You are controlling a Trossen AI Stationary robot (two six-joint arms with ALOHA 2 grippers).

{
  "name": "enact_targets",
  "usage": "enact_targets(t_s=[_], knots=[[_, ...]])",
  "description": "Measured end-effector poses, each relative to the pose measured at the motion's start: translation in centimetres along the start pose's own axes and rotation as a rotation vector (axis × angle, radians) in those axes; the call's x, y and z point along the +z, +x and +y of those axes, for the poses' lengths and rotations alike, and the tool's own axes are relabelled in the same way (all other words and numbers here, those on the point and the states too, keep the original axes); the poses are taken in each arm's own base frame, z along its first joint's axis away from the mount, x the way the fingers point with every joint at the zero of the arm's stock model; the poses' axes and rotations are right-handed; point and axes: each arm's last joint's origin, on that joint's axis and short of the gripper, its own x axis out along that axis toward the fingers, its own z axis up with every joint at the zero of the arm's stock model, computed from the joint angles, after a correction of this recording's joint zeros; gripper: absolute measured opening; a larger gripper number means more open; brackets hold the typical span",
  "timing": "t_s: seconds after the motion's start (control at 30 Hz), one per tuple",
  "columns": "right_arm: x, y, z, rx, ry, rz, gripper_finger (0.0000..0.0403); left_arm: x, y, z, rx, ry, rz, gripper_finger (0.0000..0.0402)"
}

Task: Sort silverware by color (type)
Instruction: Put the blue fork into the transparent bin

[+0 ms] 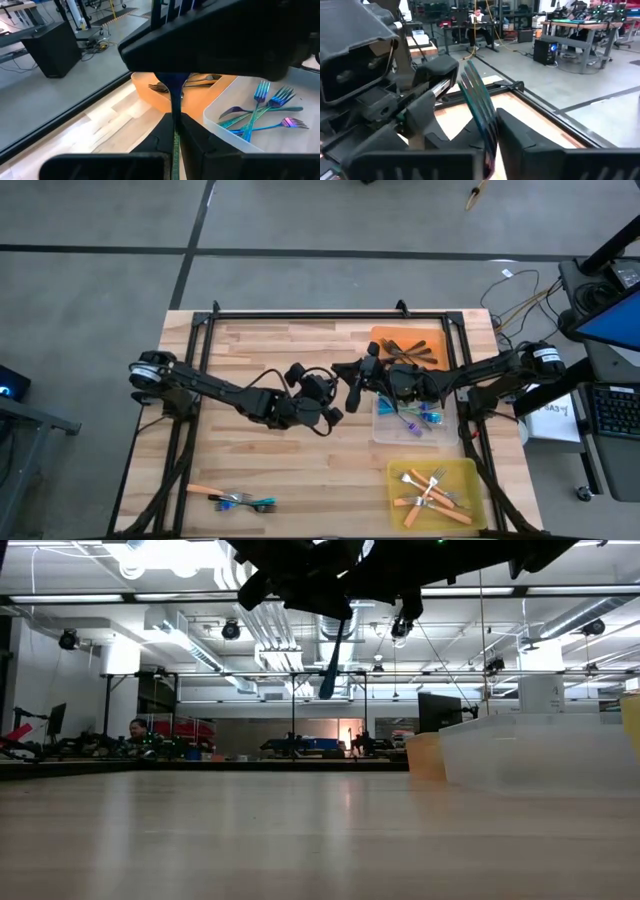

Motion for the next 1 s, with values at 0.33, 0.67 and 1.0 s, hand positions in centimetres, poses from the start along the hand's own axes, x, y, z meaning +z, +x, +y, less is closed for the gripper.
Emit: enact_targets(t_s=[0.33, 0.67, 1.0], knots=[[0.0, 0.0, 0.0, 0.009, 0.005, 0.005, 0.0009, 0.0, 0.0, 0.1, -0.001, 0.028, 0.006, 0.0017], [1.1, 0.6, 0.1, -0.067, -0.125, 0.169, 0.0008, -0.3, 0.1, 0.2, 0.008, 0.049, 0.021, 0.0096], [7.1, -1.8, -0.6, -0.168, -0.315, 0.691, 0.0008, -0.3, -0.6, 0.9, 0.054, 0.155, 0.139, 0.0132]])
